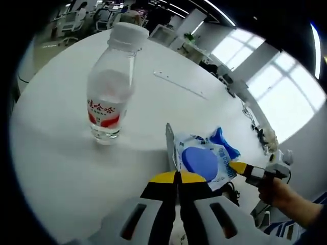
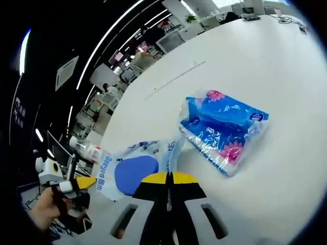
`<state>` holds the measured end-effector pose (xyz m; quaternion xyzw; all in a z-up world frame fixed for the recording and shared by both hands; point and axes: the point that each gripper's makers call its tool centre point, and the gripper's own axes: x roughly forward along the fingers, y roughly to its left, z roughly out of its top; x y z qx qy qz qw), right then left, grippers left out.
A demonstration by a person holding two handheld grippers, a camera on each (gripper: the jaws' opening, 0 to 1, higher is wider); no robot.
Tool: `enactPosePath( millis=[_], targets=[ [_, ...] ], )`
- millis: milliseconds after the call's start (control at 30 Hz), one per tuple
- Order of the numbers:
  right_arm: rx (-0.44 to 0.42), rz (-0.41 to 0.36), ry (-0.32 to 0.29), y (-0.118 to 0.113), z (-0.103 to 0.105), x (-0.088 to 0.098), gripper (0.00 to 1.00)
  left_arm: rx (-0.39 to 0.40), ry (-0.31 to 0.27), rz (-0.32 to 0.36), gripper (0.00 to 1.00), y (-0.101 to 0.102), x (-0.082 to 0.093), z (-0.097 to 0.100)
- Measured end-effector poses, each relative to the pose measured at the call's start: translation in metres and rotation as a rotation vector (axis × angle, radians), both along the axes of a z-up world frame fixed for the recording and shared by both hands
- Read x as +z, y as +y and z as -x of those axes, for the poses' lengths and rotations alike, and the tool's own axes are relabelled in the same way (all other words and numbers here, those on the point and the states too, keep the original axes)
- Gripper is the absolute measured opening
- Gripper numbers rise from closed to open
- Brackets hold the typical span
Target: Arrange the tabletop items into an orderly group along one side of the table until the central work area is clear of visible clutter.
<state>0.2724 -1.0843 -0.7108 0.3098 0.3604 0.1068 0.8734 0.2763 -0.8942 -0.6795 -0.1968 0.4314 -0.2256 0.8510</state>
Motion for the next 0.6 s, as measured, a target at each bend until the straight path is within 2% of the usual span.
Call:
enactPosePath(
  millis=[233,433,600],
  targets=[
    [-0.02,0.038,-0.087,-0.014,-0.01,0.025,0.0,-0.044,-0.055,-0.02,0.0,-0.014,0.013,-0.007],
    [-0.029,0.084,-0.127,-0.024,-0.016,0.04,0.0,-0.061,-0.09,-0.012,0.0,-0.022,0.022,-0.018],
    [-0.042,0.12,-0.145,-0.038,-0.017,0.045,0.0,-0.108,-0.122,-0.021,0.0,-0.036,0.021,-0.032]
  ],
)
